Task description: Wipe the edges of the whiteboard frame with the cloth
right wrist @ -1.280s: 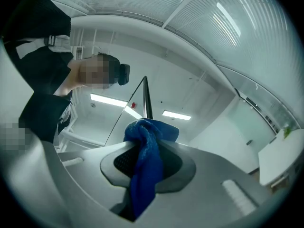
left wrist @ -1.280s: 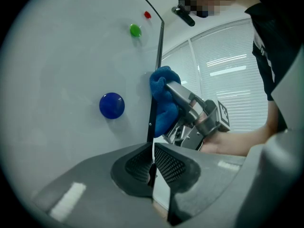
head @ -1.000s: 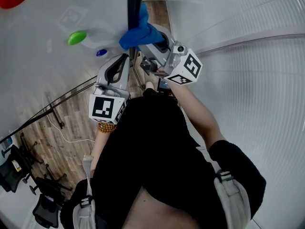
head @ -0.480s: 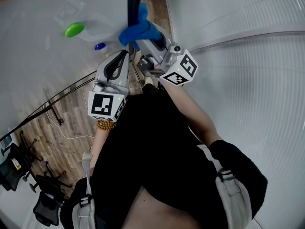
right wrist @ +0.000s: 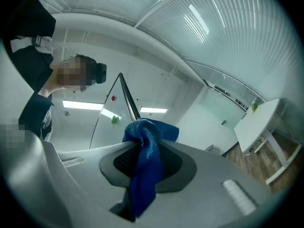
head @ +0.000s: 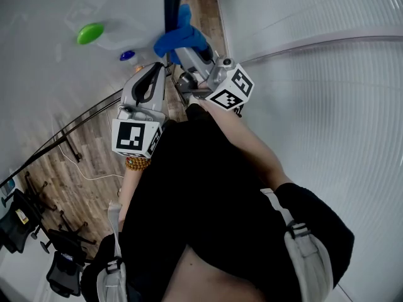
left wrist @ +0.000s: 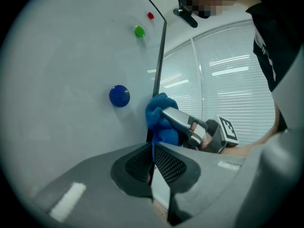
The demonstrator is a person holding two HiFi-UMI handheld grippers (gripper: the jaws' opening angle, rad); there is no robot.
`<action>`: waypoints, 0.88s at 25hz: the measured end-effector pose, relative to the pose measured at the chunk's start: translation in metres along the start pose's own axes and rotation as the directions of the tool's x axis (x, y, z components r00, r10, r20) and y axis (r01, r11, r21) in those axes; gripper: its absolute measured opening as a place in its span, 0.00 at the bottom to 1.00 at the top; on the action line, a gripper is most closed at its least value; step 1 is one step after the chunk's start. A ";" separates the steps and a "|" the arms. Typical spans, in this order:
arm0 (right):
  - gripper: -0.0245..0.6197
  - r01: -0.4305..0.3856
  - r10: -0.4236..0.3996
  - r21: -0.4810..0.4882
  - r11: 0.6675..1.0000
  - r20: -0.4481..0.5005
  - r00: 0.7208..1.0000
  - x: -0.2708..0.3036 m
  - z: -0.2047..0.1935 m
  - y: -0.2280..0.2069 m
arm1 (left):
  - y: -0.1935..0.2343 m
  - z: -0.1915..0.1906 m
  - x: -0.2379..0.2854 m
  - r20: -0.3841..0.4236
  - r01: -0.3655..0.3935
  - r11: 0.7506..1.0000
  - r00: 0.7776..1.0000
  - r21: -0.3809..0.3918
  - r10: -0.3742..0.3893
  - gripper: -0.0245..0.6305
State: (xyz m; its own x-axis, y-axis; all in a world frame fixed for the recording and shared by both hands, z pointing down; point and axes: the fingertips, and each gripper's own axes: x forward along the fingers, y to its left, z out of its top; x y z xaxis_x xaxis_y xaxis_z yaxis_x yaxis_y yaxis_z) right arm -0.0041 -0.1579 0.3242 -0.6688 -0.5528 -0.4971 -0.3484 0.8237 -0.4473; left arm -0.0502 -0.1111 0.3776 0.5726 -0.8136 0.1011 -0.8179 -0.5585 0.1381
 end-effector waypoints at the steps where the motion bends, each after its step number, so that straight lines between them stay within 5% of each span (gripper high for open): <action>1: 0.18 0.010 -0.010 0.015 1.000 0.002 1.000 -0.001 -0.001 -0.001 | 0.000 0.000 0.000 -0.002 0.001 1.000 1.000 0.000 -0.001 0.04; 22: 0.16 0.159 -0.146 0.101 0.982 -0.122 0.982 -0.032 -0.054 -0.006 | 0.011 -0.014 -0.008 -0.043 -0.013 1.000 0.999 0.010 0.014 0.04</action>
State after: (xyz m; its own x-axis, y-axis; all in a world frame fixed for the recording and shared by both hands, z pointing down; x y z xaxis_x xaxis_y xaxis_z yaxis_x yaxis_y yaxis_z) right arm -0.0157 -0.1381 0.3830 -0.6854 -0.6480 -0.3321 -0.3820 0.7083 -0.5936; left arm -0.0629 -0.1089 0.3924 0.5630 -0.8136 0.1450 -0.8261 -0.5490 0.1272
